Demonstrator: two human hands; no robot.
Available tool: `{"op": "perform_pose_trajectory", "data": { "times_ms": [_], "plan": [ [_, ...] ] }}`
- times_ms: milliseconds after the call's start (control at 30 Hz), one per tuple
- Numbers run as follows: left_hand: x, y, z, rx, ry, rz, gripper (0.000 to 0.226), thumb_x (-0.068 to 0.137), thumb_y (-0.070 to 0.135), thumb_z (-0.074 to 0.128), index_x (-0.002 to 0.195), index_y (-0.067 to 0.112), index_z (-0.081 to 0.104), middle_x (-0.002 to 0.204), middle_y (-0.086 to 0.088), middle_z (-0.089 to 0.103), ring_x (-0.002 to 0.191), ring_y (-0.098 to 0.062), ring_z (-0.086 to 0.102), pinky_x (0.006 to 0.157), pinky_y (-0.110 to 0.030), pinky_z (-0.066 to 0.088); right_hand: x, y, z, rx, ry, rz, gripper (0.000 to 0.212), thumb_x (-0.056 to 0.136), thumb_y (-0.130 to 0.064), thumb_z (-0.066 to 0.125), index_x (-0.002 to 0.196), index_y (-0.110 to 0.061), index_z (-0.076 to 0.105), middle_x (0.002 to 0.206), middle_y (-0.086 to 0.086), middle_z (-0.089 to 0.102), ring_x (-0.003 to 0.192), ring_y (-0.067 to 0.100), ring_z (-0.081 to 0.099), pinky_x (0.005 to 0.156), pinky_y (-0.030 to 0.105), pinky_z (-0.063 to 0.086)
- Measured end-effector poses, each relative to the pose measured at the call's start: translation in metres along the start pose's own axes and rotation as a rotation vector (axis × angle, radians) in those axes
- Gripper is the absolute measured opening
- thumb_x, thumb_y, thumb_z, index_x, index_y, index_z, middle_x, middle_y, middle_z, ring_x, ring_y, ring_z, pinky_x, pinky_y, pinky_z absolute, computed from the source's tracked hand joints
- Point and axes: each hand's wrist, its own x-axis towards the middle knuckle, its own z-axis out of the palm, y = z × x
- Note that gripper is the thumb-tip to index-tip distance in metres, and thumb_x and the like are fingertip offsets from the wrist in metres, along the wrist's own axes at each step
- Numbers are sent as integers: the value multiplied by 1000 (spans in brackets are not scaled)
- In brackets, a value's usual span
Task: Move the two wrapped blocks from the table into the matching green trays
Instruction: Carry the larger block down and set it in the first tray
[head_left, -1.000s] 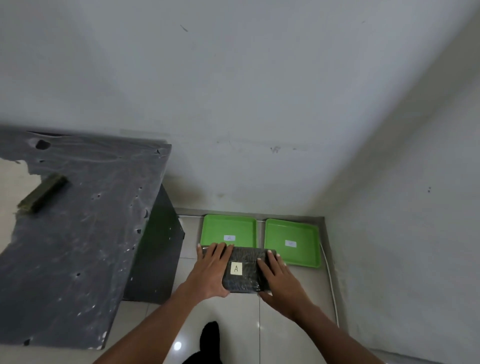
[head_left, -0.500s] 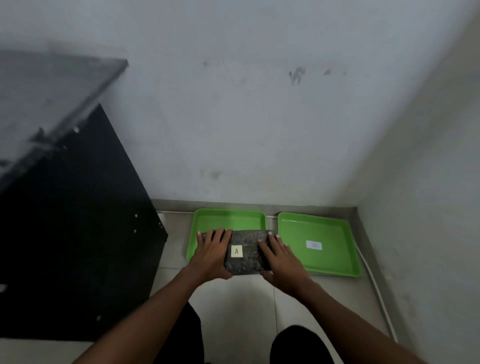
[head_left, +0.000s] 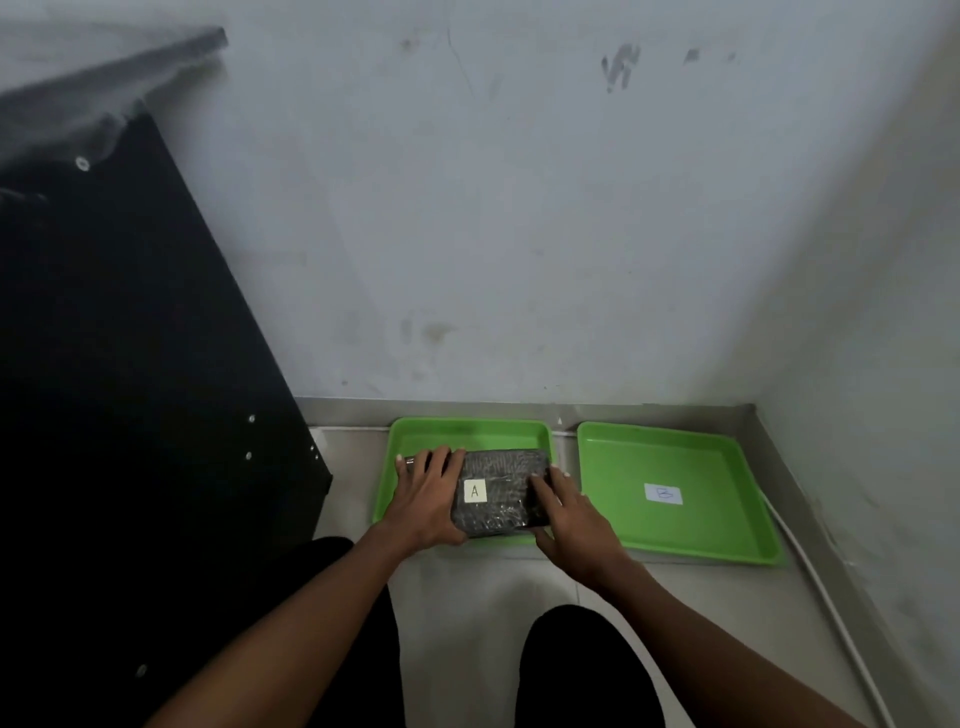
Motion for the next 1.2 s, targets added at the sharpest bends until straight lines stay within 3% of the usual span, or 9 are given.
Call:
{"op": "perform_pose_trajectory", "data": {
  "times_ms": [400, 567, 767, 967, 1100, 1200],
  "plan": [
    [111, -58, 33, -34, -52, -21, 125, 61, 58, 79, 156, 14, 11, 154, -8, 26, 143, -29, 23, 118, -61, 15, 83, 36, 35, 161, -56, 84, 70, 98, -25, 54, 154, -26, 12, 164, 16, 9, 147, 34, 28, 108, 44, 45],
    [147, -85, 52, -69, -56, -6, 124, 62, 54, 81, 156, 13, 11, 156, -9, 24, 146, -29, 21, 117, -65, 8, 106, 50, 63, 195, -112, 82, 68, 100, -24, 49, 156, -20, 9, 165, 14, 7, 150, 30, 20, 116, 40, 36],
    [179, -95, 74, -85, -91, -33, 125, 69, 48, 82, 157, 15, 0, 165, -9, 5, 153, -32, -3, 119, -66, 1, 116, 49, 97, 180, -294, 74, 63, 101, -26, 48, 155, -30, 15, 166, 14, 5, 152, 35, 10, 119, 49, 29],
    [185, -101, 92, -100, -187, -115, 111, 81, 36, 78, 158, 26, -2, 166, -9, -12, 152, -35, -11, 117, -70, 10, 106, 48, 136, 59, -509, 78, 59, 102, -30, 45, 154, -38, 17, 165, 16, 4, 151, 43, 2, 122, 56, 7],
    [187, -103, 97, -61, -192, -106, 103, 88, 32, 72, 157, 30, -4, 166, -8, -14, 151, -39, -10, 116, -70, 11, 99, 48, 151, 7, -483, 82, 56, 104, -26, 41, 154, -38, 19, 164, 18, 15, 151, 42, 5, 123, 52, 2],
    [185, -99, 100, -55, -152, -127, 99, 89, 31, 70, 157, 31, -2, 166, -8, -11, 152, -39, -8, 116, -71, 13, 100, 46, 154, -20, -445, 89, 59, 103, -9, 35, 153, -38, 21, 162, 18, 19, 150, 43, 8, 123, 53, 3]
  ]
}}
